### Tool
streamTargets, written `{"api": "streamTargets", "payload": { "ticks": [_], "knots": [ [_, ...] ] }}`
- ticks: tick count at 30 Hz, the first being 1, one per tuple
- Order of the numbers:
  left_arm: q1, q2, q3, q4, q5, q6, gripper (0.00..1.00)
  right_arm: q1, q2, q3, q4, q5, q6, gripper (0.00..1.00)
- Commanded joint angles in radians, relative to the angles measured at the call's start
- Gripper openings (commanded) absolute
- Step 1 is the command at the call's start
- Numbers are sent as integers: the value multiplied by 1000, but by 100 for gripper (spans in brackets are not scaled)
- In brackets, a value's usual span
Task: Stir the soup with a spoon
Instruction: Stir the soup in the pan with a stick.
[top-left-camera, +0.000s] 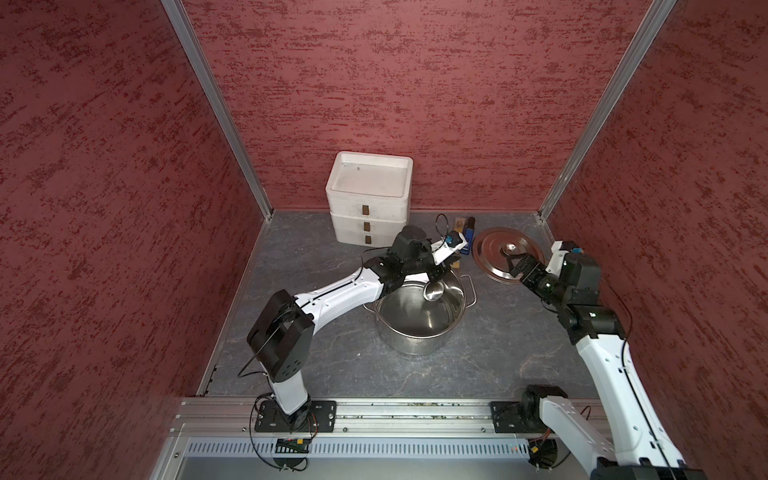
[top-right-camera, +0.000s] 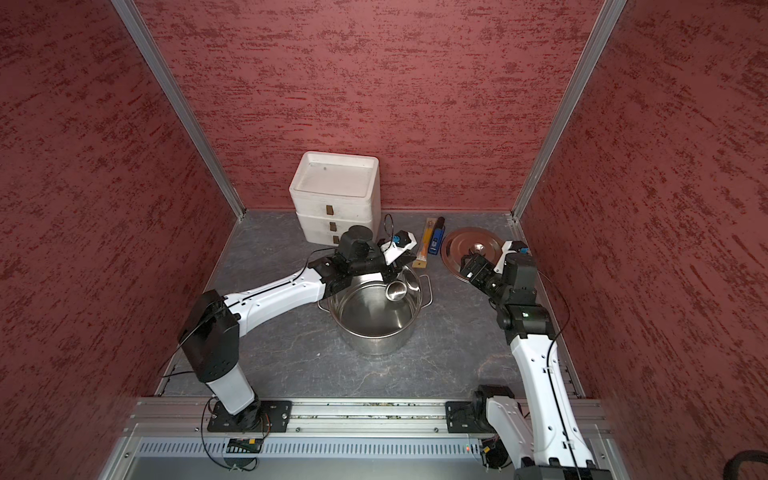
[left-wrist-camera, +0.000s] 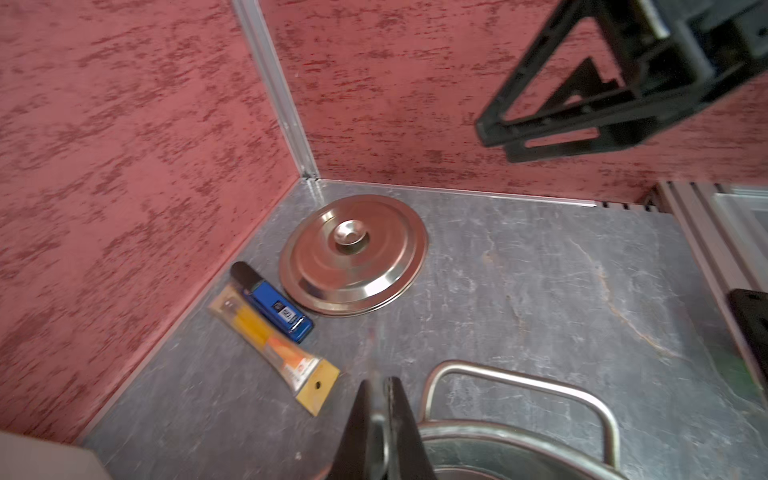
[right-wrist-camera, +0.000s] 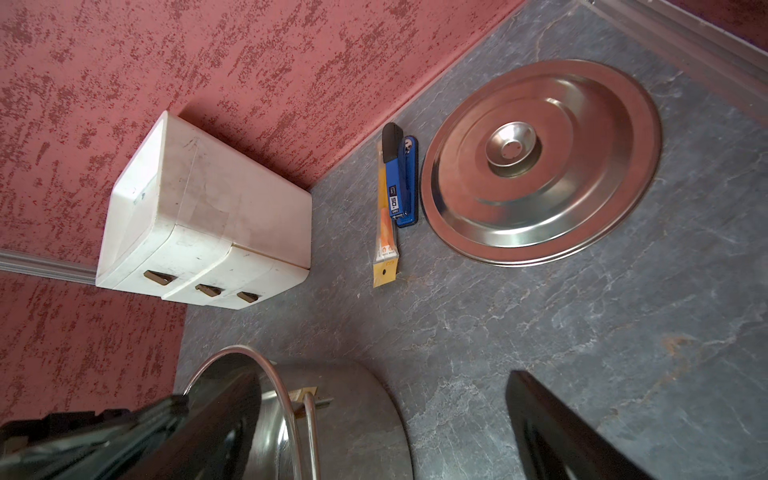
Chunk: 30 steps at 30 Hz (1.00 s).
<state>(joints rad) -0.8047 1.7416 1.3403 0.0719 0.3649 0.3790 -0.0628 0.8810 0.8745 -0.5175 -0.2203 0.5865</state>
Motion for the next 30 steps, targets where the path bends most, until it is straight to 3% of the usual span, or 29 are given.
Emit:
{"api": "streamTargets", "payload": {
  "ticks": [1,9,17,24,30],
  "knots": [
    [-54,-12,7,42,25,-8,0,-6,-8,9,-12,25,-14,97],
    [-154,-182,-194,36,-15,-71,0,-5,-5,-11,10,12,-8,97],
    [-182,-438,-428,-66,-172,-143,0,-5,25,-40,56,-8,8,97],
    [-29,-604,-533,-135,-214,-184,0,-6,70,-23,90,-25,12,97],
    [114,-545,-512,-70,-233,-160,0,-6,79,-10,89,-26,8,97]
  ]
}}
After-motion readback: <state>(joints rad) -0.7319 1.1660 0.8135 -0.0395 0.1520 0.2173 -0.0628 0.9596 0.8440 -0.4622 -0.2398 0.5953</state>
